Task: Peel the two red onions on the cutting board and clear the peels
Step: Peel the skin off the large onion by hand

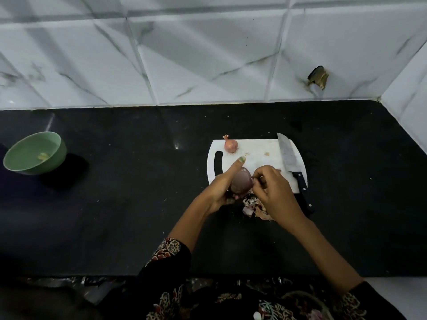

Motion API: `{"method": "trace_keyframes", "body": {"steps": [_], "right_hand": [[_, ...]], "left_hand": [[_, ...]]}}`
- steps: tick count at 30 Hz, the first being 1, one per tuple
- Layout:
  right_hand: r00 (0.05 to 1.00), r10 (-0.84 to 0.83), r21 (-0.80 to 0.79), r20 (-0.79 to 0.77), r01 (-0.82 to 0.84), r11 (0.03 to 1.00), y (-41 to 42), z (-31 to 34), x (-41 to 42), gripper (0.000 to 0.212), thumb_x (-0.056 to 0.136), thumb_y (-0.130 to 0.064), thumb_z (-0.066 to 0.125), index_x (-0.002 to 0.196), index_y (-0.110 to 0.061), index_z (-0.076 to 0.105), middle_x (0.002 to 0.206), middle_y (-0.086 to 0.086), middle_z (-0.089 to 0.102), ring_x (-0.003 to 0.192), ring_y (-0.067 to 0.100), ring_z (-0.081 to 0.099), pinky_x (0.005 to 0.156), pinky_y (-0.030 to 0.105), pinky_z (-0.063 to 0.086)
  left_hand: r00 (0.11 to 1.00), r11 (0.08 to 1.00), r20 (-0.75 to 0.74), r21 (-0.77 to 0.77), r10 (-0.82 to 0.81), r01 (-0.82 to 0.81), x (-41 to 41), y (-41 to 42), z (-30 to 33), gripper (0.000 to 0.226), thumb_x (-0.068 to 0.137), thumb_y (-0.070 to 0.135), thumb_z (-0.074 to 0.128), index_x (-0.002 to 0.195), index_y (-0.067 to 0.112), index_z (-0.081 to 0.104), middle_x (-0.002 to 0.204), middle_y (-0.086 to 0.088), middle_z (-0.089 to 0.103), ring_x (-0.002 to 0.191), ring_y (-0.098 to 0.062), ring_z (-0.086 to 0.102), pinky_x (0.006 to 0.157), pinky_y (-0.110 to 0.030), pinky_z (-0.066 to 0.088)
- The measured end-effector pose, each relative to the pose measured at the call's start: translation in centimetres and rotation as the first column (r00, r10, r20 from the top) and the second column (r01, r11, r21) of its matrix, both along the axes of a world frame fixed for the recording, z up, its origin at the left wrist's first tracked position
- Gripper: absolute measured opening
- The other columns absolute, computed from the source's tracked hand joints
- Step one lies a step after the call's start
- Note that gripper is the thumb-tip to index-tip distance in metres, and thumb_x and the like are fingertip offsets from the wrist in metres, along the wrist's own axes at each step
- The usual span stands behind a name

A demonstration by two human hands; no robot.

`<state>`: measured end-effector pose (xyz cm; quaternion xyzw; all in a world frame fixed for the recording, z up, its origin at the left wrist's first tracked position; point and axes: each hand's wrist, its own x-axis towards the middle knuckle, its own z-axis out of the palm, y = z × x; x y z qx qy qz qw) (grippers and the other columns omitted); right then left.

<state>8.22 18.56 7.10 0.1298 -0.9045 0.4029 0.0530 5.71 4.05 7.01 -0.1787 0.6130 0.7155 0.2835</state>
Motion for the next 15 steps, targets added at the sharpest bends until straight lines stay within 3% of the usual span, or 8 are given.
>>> {"method": "trace_keyframes", "body": {"steps": [2,5,7,11,15], "right_hand": [[0.997,-0.045,-0.110,0.070,0.053,0.992,-0.07,-0.03,-0.07,0.003,0.091,-0.009,0.053,0.089,-0.011,0.052,0.081,-0.008,0.053,0.078,0.004,0.054,0.064,0.014,0.042],[0.974,-0.120,-0.225,0.191,0.162,0.961,-0.07,-0.16,-0.29,0.003,0.091,-0.009,0.053,0.089,-0.011,0.056,0.079,-0.003,0.061,0.069,0.003,0.058,0.059,0.011,0.044],[0.951,-0.174,-0.278,0.254,0.244,0.929,0.02,-0.34,-0.31,0.006,0.091,-0.008,0.054,0.088,-0.012,0.057,0.076,-0.004,0.063,0.063,-0.002,0.059,0.061,0.014,0.047],[0.930,-0.170,-0.382,0.325,0.294,0.876,-0.20,-0.08,0.04,0.008,0.093,-0.014,0.054,0.088,-0.014,0.060,0.078,0.001,0.067,0.062,0.001,0.064,0.065,0.026,0.054],[0.940,-0.191,-0.376,0.282,0.291,0.880,-0.51,0.56,0.25,0.018,0.084,-0.029,0.068,0.086,-0.012,0.063,0.080,0.003,0.069,0.073,0.013,0.067,0.068,0.027,0.054]], "left_hand": [[0.999,0.999,0.018,0.003,0.040,-0.040,0.03,0.09,-0.21,0.092,0.067,0.083,0.052,0.134,0.020,0.051,0.100,-0.006,0.069,0.066,-0.012,0.064,0.046,-0.015,0.043],[0.994,0.994,0.072,0.071,0.080,-0.085,0.14,-0.18,-0.08,0.058,0.088,0.063,0.040,0.106,0.012,0.061,0.088,-0.009,0.062,0.055,-0.014,0.054,0.044,-0.015,0.038],[0.995,0.990,0.050,0.103,0.088,-0.093,0.27,-0.26,0.17,0.043,0.091,0.050,0.041,0.101,0.013,0.060,0.084,-0.007,0.058,0.050,-0.013,0.052,0.046,-0.017,0.038],[0.996,0.997,-0.074,0.049,0.059,-0.055,0.29,0.04,-0.21,0.027,0.097,0.038,0.042,0.107,0.017,0.055,0.090,0.000,0.057,0.059,-0.010,0.046,0.050,-0.020,0.037],[0.990,0.997,-0.125,0.032,0.073,-0.069,0.54,0.59,-0.56,0.041,0.098,0.041,0.042,0.123,0.011,0.054,0.097,-0.002,0.060,0.073,-0.012,0.051,0.068,-0.027,0.047]]}}
